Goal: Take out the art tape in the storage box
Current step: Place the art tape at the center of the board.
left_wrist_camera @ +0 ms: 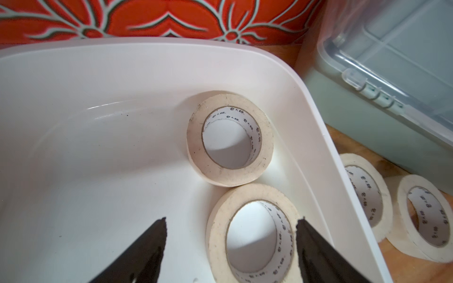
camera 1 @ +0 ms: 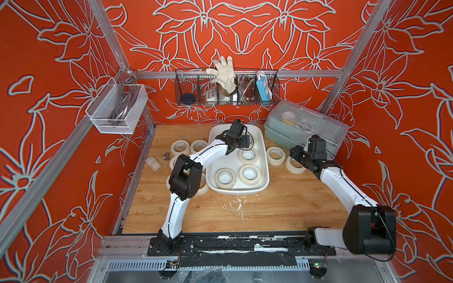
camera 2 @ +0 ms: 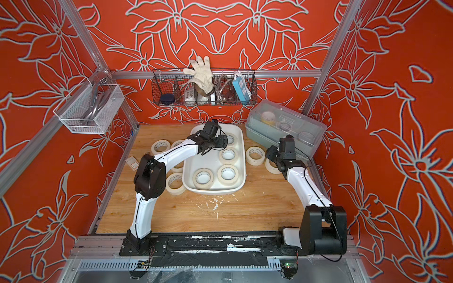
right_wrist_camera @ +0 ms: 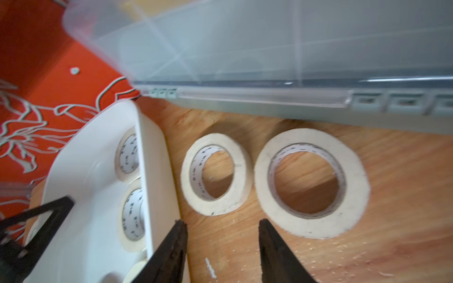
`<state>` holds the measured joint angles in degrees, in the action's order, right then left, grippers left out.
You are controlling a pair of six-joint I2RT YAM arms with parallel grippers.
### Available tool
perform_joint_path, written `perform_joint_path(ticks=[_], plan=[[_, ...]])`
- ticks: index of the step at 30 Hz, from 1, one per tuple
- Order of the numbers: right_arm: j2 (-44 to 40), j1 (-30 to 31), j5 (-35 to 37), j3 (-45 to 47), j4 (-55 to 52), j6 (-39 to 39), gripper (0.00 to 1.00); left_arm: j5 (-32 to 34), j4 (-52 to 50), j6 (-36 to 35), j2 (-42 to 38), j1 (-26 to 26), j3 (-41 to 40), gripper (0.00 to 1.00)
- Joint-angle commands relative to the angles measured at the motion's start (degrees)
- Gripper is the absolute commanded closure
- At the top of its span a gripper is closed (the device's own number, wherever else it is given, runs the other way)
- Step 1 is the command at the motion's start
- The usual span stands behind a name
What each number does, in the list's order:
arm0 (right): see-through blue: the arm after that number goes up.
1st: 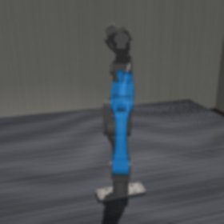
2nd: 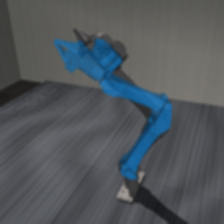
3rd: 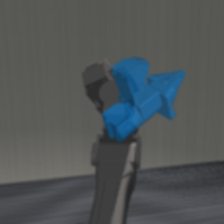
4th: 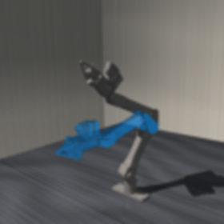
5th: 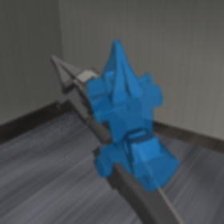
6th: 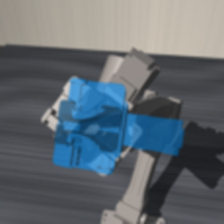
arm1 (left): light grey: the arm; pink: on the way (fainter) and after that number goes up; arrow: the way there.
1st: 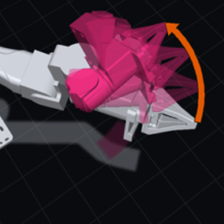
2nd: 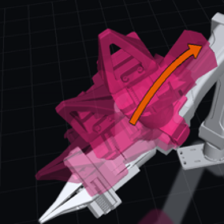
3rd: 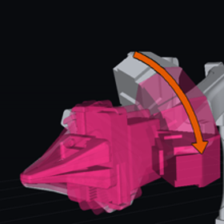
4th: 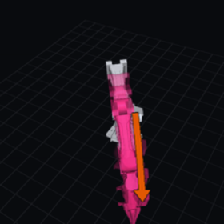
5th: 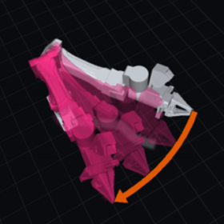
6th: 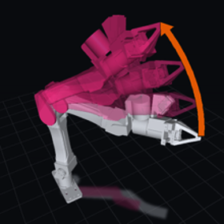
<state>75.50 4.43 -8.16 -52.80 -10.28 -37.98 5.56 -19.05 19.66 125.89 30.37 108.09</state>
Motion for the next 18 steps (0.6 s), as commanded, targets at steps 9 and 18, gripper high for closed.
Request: perform_joint_path(ticks=[9,18], plan=[[-2.28,9.26,-0.65,0.86,0.83,1.22,0.49,5.09,-16.99,1.48,16.88,-0.48,26.74,0.2],[-2.79,12.04,4.93,5.69,7.03,2.75,0.5,3.27,-19.36,4.32,22.35,-2.33,32.24,0.31]])
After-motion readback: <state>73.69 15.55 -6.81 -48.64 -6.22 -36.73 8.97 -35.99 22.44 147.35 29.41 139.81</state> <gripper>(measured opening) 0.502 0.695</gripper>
